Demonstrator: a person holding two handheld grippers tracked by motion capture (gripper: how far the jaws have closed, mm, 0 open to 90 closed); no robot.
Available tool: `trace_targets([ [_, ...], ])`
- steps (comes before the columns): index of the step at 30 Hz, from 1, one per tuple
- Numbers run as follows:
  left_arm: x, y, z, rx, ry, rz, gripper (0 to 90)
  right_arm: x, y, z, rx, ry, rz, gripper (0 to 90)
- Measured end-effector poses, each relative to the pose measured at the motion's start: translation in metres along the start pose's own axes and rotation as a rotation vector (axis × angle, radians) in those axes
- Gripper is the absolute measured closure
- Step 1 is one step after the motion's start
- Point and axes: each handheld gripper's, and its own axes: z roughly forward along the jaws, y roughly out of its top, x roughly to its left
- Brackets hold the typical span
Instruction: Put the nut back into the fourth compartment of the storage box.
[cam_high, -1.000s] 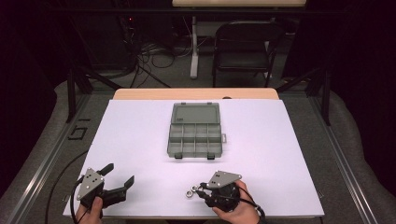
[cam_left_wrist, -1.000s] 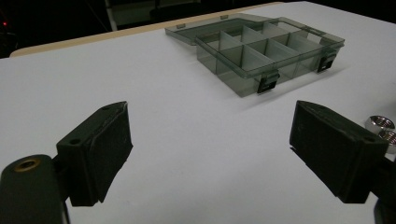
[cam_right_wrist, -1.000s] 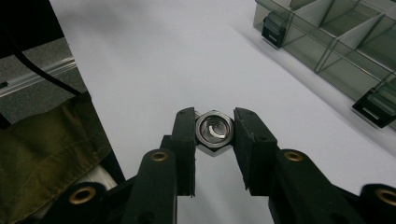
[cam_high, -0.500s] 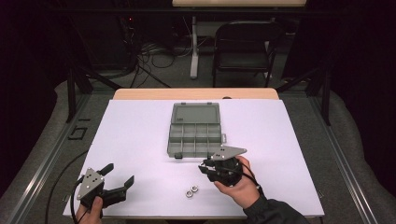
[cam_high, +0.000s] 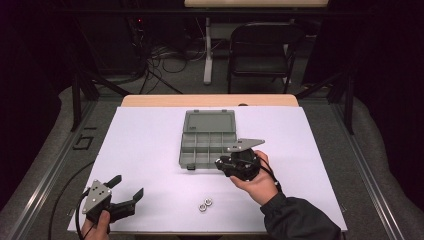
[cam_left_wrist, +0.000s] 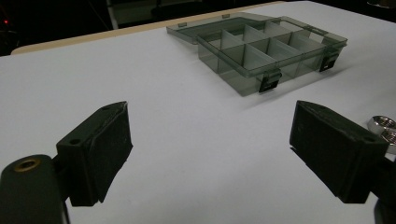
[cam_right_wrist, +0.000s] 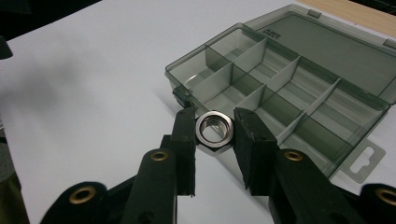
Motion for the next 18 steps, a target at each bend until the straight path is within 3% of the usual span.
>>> trace_targets([
  [9, 0.000, 0.000, 0.000, -0.002, 0.001, -0.001, 12.8, -0.023, 0.016, 0.004, 0.005, -0.027, 0.050, 70.3],
  [13, 0.000, 0.000, 0.000, -0.004, 0.001, -0.001, 12.8, -0.040, 0.022, 0.008, 0.006, -0.046, 0.121, 70.3],
  [18, 0.000, 0.000, 0.000, -0.006, 0.000, -0.003, 12.8, -0.059, 0.026, 0.018, 0.023, -0.091, 0.175, 70.3],
])
